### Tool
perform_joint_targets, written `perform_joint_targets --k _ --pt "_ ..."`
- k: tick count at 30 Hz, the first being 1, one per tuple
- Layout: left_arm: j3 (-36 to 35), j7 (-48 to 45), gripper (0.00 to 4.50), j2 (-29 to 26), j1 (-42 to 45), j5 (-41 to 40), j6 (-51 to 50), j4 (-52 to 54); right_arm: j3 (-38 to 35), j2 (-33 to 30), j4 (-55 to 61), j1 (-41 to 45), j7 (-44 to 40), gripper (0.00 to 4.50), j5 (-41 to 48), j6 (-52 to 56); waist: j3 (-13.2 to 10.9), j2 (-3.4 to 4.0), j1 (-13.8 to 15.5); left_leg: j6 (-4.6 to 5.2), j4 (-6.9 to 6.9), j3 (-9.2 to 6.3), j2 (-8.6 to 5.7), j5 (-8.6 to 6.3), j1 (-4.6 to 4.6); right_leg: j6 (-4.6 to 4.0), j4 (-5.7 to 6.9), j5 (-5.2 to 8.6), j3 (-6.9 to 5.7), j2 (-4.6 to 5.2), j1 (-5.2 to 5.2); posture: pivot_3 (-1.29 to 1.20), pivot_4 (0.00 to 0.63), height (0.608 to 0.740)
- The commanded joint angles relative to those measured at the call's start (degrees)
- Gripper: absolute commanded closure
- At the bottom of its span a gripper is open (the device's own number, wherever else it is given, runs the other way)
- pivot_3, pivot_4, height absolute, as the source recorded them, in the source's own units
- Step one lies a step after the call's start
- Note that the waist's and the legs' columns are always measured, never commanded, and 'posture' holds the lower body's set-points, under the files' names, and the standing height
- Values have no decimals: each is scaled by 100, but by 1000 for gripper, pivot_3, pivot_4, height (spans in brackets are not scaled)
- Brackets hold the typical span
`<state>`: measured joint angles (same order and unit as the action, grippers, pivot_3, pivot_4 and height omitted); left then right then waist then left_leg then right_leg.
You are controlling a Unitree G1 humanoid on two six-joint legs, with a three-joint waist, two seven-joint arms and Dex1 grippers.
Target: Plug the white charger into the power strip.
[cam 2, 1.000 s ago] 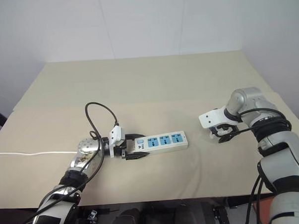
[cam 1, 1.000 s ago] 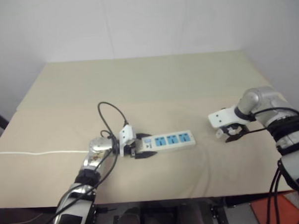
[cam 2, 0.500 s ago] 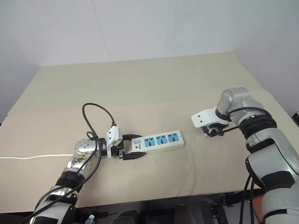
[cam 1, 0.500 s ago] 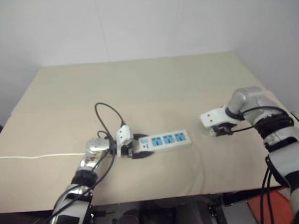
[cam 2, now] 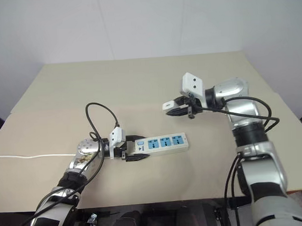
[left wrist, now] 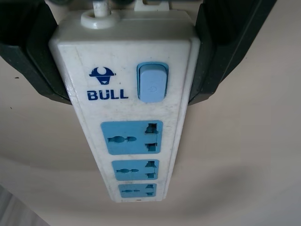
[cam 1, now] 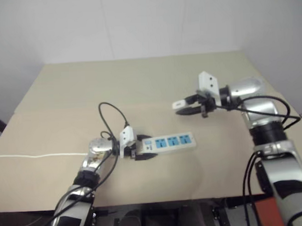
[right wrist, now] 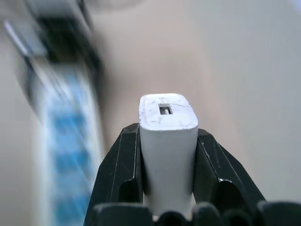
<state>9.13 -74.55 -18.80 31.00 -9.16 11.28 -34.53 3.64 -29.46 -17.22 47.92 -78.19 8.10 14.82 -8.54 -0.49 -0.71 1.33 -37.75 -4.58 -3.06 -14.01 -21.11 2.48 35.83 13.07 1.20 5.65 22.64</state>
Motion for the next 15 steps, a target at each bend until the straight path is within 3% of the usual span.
perform_joint_targets --k 1,9,15 --pt "149 -107 1204 -121 -108 123 -119 -129 -247 436 984 -736 778 3380 560 461 0 0 3 0 1 0 -1 0 -5 0 2 0 1 1 8 0 150 740" --pt "228 -469 1204 -266 -17 83 -91 -150 -10 1352 1319 -1431 1358 3380 1076 478 0 1 -32 -2 1 5 -3 0 -7 -10 27 -7 34 -27 45 0 150 740" --pt "244 -570 1204 -256 66 108 -67 -268 402 1445 1115 -1696 1269 3380 836 -39 0 1 -29 -1 1 7 -4 0 -9 -10 23 -7 35 -29 48 0 150 740"
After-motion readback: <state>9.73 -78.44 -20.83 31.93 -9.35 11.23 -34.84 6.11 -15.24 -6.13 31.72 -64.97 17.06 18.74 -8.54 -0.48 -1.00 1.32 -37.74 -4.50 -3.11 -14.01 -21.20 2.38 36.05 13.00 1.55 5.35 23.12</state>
